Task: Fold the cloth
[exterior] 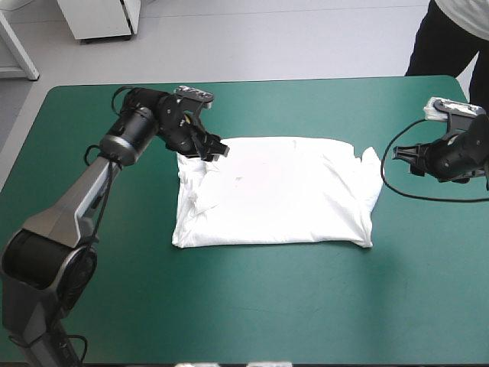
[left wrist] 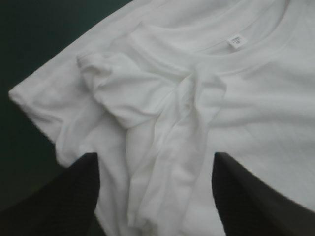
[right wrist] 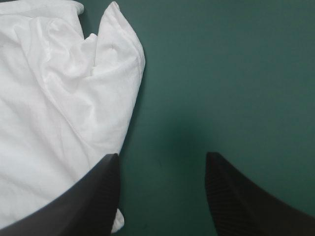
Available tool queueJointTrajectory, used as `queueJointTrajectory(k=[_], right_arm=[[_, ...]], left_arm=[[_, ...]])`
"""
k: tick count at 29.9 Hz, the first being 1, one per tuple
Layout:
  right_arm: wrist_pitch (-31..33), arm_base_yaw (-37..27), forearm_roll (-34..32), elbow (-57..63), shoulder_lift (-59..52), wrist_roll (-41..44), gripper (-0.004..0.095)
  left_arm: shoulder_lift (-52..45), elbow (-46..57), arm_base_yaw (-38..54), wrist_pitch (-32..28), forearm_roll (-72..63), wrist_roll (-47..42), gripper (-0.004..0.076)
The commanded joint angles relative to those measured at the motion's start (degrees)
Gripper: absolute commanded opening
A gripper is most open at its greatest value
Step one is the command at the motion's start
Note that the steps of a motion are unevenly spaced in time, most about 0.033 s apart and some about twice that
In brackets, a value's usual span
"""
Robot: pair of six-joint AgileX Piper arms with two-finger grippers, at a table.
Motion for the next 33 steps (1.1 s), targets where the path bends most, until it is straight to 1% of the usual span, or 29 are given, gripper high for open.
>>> queueJointTrajectory(k=[1, 5, 9, 13, 17, 21, 23, 24, 27, 30, 33], right_arm=[[-2.5, 0.0, 2.1, -6.4, 4.0, -2.9, 0.0519], [-2.3, 0.3, 1.9, -12.5, 11.5, -3.0, 0.0519], [-2.2, 1.0, 2.6, -16.0, 18.5, -3.0, 0.0519], [-3.7, 3.4, 2.6, -16.6, 23.5, -3.4, 0.0519], [-6.7, 6.1, -0.5, -16.6, 27.5, -2.3, 0.0519], [-9.3, 6.7, -1.1, -16.6, 29.5, -0.6, 0.0518], [-10.5, 6.6, -2.6, -16.6, 29.8, 1.4, 0.0518], [-10.9, 6.6, -3.6, -16.6, 29.9, 1.8, 0.0518], [-11.1, 6.6, -3.9, -16.6, 30.5, 1.5, 0.0509], [-10.2, 6.7, -3.2, -16.5, 31.9, 1.0, 0.0472], [-8.0, 6.7, -1.9, -16.5, 33.8, 1.0, 0.0394]], left_arm=[[-8.5, 5.1, 2.2, -0.9, 1.0, -3.5, 0.0479], [-14.4, 14.5, 3.1, -0.7, 1.6, -4.6, 0.0472], [-17.5, 19.1, 3.0, -0.1, 1.7, -4.7, 0.0472], [-17.9, 20.0, 3.0, 0.2, 1.7, -4.8, 0.0472], [-17.9, 20.0, 3.0, -0.2, 1.7, -4.8, 0.0472], [-17.9, 20.0, 3.0, -0.2, 1.7, -4.8, 0.0472], [-17.9, 20.0, 3.0, -0.2, 1.7, -4.8, 0.0472], [-17.9, 20.0, 3.0, -0.2, 1.7, -4.8, 0.0472], [-17.9, 20.0, 3.0, -0.4, 1.4, -4.8, 0.0472], [-17.9, 20.0, 3.0, -1.6, 1.4, -4.8, 0.0472], [-17.9, 20.0, 3.0, -1.8, 1.1, -4.8, 0.0472]])
